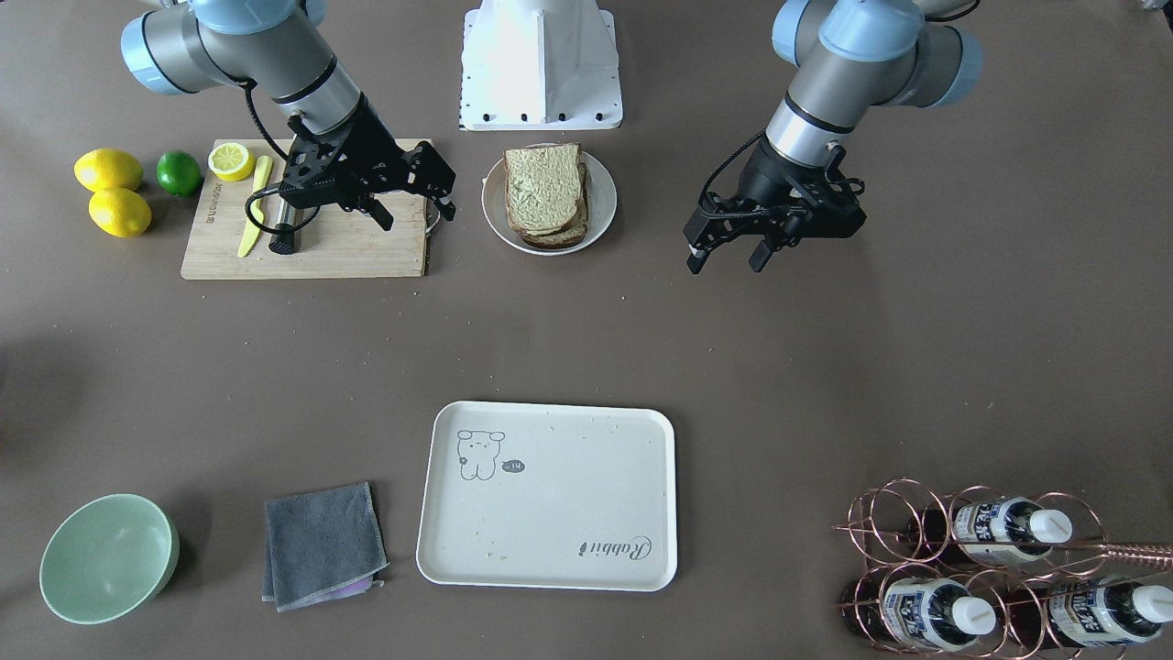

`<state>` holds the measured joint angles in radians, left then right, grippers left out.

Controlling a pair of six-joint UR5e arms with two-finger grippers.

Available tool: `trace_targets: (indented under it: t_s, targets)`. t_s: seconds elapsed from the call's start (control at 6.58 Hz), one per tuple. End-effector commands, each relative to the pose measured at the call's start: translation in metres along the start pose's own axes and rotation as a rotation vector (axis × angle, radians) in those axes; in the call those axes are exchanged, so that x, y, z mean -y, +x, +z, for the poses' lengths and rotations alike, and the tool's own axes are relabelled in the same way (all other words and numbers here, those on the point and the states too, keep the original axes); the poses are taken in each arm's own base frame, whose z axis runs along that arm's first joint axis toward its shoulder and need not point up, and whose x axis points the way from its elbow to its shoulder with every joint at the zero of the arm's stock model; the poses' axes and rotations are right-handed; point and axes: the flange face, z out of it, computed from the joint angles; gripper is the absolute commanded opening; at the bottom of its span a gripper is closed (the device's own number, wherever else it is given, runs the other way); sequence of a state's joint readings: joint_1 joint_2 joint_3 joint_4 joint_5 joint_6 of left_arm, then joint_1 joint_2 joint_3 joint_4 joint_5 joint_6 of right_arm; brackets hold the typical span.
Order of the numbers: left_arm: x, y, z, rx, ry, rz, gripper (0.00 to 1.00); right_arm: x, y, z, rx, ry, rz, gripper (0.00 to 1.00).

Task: Make sandwich and place on tray
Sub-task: 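Withdraw the right gripper while the left gripper moves to the white plate rim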

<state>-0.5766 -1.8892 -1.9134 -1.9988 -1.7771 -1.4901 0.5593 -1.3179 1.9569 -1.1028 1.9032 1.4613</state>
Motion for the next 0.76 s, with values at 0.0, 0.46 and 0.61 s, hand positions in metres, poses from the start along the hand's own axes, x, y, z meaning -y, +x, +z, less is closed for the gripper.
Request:
trace_targets:
  t_s: [0.0,0.46,0.61]
  targets:
    - [-0.095,0.020,0.031,-0.002,0.010,-0.012,0.96,0.023,0.047,-0.007,-0.060,0.021,-0.046,0.99]
    - [-0.158,0.025,0.044,-0.004,0.004,0.020,0.71,0.042,0.069,-0.018,-0.086,0.041,-0.050,0.99]
    - [-0.175,0.025,0.049,0.001,-0.017,0.033,0.67,0.044,0.076,-0.017,-0.095,0.031,-0.065,0.99]
